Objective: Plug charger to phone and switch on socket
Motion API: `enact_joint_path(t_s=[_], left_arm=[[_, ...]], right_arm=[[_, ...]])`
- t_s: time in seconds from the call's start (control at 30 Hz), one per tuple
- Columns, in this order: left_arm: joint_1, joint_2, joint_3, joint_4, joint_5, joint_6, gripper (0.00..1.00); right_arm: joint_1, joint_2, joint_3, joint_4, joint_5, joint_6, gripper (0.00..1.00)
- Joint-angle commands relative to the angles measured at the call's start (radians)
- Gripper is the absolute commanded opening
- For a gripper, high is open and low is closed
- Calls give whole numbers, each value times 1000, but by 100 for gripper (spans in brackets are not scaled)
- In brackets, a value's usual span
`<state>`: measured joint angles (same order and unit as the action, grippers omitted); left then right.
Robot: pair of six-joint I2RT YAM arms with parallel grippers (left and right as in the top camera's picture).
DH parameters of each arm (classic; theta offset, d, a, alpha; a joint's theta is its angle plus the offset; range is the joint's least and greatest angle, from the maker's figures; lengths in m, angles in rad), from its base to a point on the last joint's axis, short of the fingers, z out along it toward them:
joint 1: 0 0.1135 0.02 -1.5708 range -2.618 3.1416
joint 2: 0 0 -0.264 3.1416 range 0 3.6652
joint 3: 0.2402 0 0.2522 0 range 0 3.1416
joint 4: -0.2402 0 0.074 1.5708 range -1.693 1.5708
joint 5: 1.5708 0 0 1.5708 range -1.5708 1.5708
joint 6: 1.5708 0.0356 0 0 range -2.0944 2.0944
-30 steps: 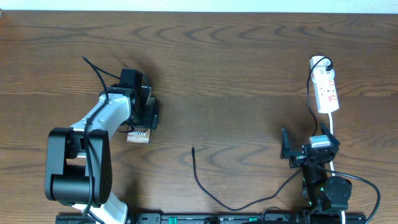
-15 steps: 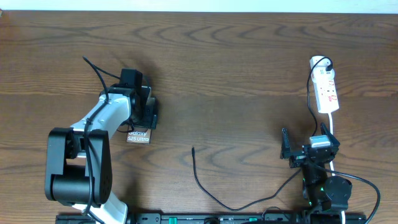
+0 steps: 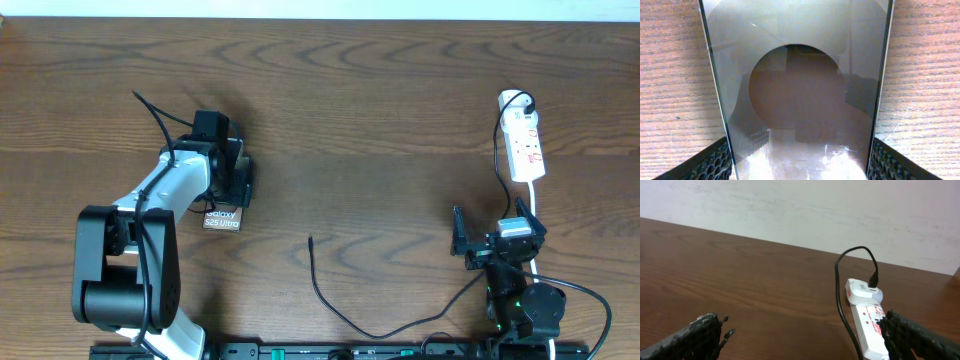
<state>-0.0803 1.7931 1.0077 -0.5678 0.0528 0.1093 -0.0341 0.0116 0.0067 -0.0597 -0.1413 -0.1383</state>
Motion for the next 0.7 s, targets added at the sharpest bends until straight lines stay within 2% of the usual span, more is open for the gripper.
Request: enact_joint_path(t_s=[0.0, 0.07, 0.2, 0.23, 0.67], left_arm=[[5, 33, -37, -2, -69, 10, 60], [5, 33, -37, -2, -69, 10, 53], [5, 33, -37, 3, -69, 10, 11], [5, 33, -37, 2, -69, 10, 8], [5, 32, -27, 21, -69, 10, 7]], right_arm=[[4, -3, -1, -4, 0, 11, 99], [4, -3, -1, -4, 0, 11, 99], [4, -3, -1, -4, 0, 10, 99], [4, -3, -1, -4, 0, 11, 99], [4, -3, -1, -4, 0, 11, 99]])
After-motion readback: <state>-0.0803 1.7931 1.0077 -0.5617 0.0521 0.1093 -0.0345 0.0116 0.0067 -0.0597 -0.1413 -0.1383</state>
